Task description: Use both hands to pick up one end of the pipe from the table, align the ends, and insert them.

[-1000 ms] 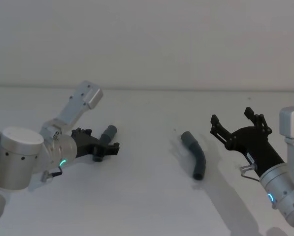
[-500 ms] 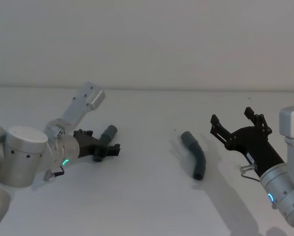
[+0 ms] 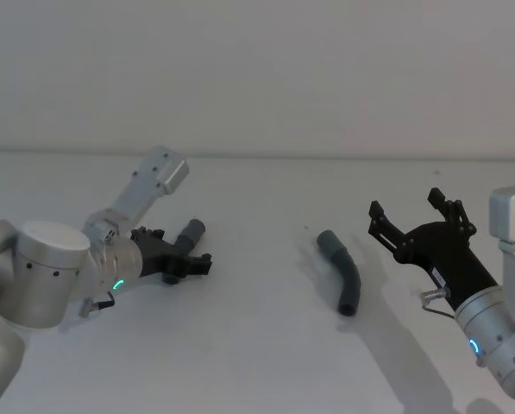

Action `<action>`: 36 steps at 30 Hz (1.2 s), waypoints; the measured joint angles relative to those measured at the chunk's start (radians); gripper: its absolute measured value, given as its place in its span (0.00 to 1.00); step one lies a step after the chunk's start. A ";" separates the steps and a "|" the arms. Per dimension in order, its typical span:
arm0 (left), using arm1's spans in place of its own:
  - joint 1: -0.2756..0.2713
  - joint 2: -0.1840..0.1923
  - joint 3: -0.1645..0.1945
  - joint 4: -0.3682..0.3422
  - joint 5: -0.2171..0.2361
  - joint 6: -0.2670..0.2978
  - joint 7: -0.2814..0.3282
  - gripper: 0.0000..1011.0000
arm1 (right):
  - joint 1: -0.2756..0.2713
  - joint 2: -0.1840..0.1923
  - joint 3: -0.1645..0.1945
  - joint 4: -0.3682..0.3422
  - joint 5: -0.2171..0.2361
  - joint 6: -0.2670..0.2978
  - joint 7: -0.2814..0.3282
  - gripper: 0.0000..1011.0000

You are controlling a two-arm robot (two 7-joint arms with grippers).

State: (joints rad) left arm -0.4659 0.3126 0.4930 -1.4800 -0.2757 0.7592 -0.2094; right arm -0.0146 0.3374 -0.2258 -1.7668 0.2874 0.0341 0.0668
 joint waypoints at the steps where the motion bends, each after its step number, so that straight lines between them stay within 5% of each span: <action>1: 0.000 -0.001 0.000 0.000 0.002 0.003 0.001 0.99 | 0.000 0.000 0.000 0.000 0.000 0.000 0.000 0.99; 36: 0.004 -0.018 -0.011 0.001 0.022 0.035 0.024 0.83 | 0.000 0.000 0.000 0.000 0.000 0.000 0.000 0.99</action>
State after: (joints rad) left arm -0.4619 0.2941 0.4824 -1.4787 -0.2542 0.7945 -0.1851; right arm -0.0146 0.3374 -0.2258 -1.7668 0.2874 0.0341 0.0667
